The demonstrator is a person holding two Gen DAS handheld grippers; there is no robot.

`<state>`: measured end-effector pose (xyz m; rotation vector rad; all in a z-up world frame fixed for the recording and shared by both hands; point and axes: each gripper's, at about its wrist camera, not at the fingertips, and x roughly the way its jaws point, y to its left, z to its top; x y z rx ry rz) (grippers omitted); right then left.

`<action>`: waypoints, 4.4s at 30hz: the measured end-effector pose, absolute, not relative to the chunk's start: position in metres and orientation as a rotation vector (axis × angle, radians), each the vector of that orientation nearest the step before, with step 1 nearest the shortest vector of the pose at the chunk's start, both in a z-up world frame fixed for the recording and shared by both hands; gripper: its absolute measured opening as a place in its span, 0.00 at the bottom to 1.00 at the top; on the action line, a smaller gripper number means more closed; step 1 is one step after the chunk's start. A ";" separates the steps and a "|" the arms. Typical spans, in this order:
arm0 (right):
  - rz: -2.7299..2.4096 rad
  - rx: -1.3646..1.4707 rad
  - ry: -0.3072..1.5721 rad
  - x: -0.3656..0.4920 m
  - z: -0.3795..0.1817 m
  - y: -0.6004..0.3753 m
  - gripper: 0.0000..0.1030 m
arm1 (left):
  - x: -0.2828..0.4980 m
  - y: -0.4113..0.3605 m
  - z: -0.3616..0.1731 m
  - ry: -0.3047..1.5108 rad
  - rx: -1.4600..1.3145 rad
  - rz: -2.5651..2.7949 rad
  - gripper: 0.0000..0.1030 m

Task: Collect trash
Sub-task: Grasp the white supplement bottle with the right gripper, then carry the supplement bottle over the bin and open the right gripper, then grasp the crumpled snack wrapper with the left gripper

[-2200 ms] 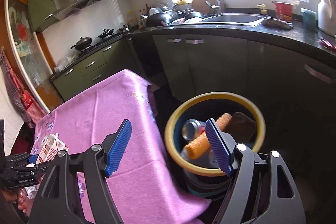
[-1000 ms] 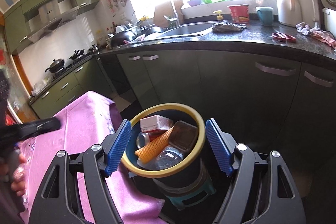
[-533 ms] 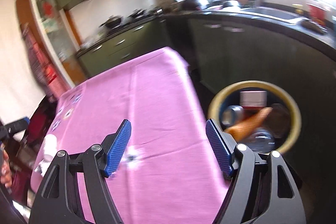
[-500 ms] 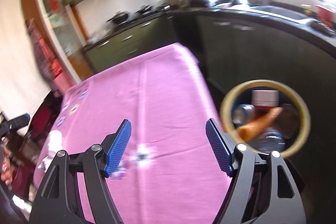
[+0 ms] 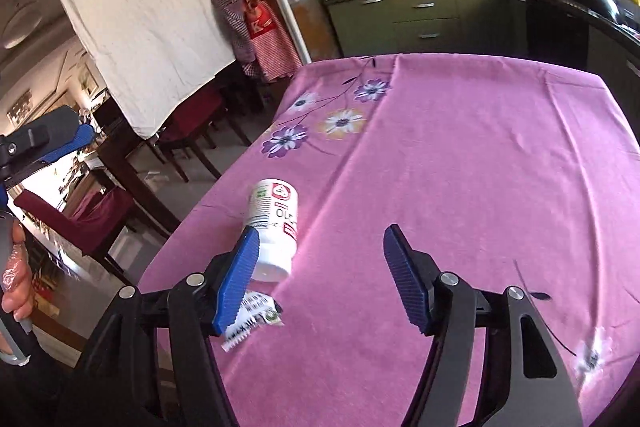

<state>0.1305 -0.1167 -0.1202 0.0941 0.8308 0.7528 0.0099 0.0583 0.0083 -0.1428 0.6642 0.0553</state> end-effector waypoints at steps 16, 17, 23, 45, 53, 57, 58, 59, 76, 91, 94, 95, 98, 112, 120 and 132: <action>0.762 -0.110 0.994 0.169 -0.162 -0.016 0.53 | 0.008 0.094 -0.013 0.700 -0.209 0.077 0.89; 0.762 -0.118 0.998 0.169 -0.165 -0.013 0.52 | 0.009 0.094 -0.015 0.703 -0.212 0.076 0.89; 0.748 -0.158 0.995 0.170 -0.170 -0.005 0.46 | 0.011 0.094 -0.020 0.722 -0.221 0.072 0.89; 0.629 -0.060 0.887 0.156 -0.138 -0.111 0.45 | 0.027 0.059 -0.026 0.770 -0.157 0.016 0.89; 0.322 0.099 0.810 0.159 -0.108 -0.275 0.45 | 0.040 0.029 -0.033 0.798 -0.126 -0.048 0.89; 0.084 0.177 0.807 0.165 -0.110 -0.374 0.45 | 0.046 0.018 -0.037 0.809 -0.121 -0.070 0.89; 0.029 0.192 0.818 0.167 -0.114 -0.397 0.45 | 0.047 0.016 -0.037 0.810 -0.120 -0.074 0.89; -0.034 0.205 0.833 0.169 -0.120 -0.421 0.45 | 0.048 0.013 -0.038 0.812 -0.119 -0.079 0.89; -0.409 0.334 0.918 0.180 -0.199 -0.568 0.46 | 0.054 -0.006 -0.043 0.844 -0.094 -0.100 0.89; -0.231 0.314 0.731 0.134 -0.130 -0.495 0.70 | 0.052 0.001 -0.057 0.895 -0.091 -0.065 0.90; -0.166 0.256 0.733 0.131 -0.125 -0.459 0.71 | 0.048 0.003 -0.067 0.925 -0.092 -0.056 0.91; -0.150 0.246 0.736 0.132 -0.125 -0.451 0.71 | 0.048 0.004 -0.070 0.936 -0.094 -0.051 0.91; -0.084 0.239 0.752 0.136 -0.125 -0.429 0.71 | 0.046 0.006 -0.083 0.968 -0.101 -0.047 0.92; -0.007 0.262 0.773 0.140 -0.132 -0.396 0.71 | 0.050 0.003 -0.129 1.081 -0.066 -0.008 0.92; 0.007 0.271 0.777 0.141 -0.135 -0.401 0.71 | 0.050 0.002 -0.133 1.076 -0.054 -0.001 0.90; 0.017 0.277 0.778 0.140 -0.135 -0.402 0.71 | 0.052 0.003 -0.139 1.093 -0.046 -0.023 0.62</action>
